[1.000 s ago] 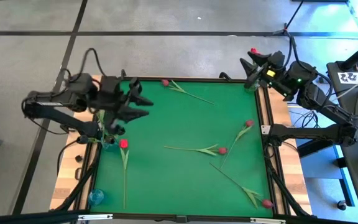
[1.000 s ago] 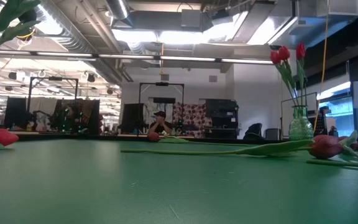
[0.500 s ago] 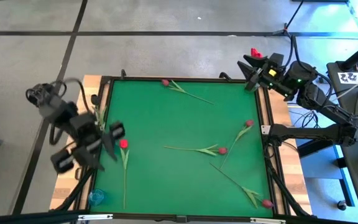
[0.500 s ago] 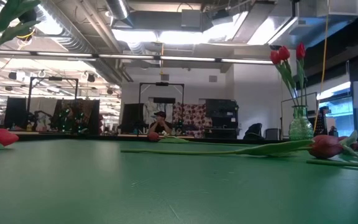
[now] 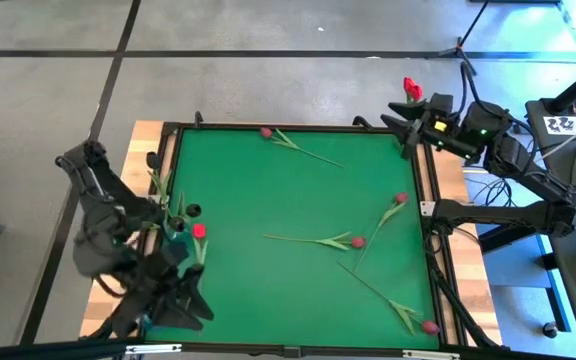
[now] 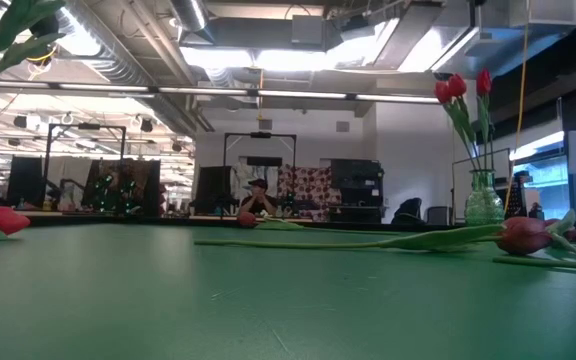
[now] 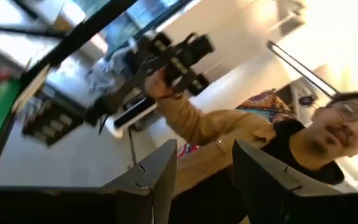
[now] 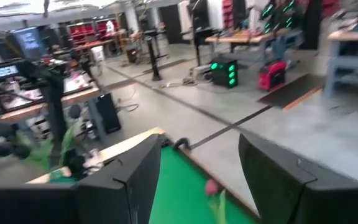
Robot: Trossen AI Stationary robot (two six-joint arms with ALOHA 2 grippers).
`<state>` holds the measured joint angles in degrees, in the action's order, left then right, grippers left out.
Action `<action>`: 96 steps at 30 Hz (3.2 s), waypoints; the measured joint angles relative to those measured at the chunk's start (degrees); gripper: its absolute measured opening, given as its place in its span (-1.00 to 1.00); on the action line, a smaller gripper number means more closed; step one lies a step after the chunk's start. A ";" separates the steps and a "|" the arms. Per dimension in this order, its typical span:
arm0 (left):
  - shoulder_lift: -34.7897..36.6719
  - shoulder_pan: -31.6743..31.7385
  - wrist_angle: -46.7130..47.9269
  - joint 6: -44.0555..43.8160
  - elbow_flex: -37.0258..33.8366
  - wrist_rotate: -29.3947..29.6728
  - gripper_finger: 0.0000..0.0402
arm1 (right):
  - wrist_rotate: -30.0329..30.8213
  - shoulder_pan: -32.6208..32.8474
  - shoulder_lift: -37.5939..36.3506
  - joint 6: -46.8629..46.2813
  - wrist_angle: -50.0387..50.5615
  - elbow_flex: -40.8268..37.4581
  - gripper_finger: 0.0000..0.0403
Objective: Sort flowers into vase by color
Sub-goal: Put the red tulip into the green vase
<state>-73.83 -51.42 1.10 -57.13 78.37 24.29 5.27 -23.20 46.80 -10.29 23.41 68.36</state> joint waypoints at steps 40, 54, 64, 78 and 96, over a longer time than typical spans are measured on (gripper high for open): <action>-8.55 -13.67 73.17 -83.68 -4.37 -7.07 -0.25 | -6.33 -0.02 -2.37 -11.94 11.04 0.00 0.07; -8.47 -7.40 54.44 -82.75 -24.30 -5.29 -0.25 | -5.60 -0.07 -2.46 -12.08 11.01 0.00 0.07; -8.45 -3.79 45.87 -83.08 -33.94 -4.26 -0.25 | -5.35 -0.07 -2.46 -12.40 11.58 0.00 0.07; -8.47 -1.44 44.45 -81.79 -37.73 -2.53 -0.11 | -5.28 -0.07 -2.42 -12.40 11.65 0.00 0.07; -12.97 0.29 42.08 -79.99 -40.68 -0.22 -0.14 | -5.26 -0.07 -2.42 -12.64 11.72 0.00 0.07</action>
<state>-86.80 -51.13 43.18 -137.12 37.69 24.08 0.01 -23.27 44.38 -22.93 35.13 68.36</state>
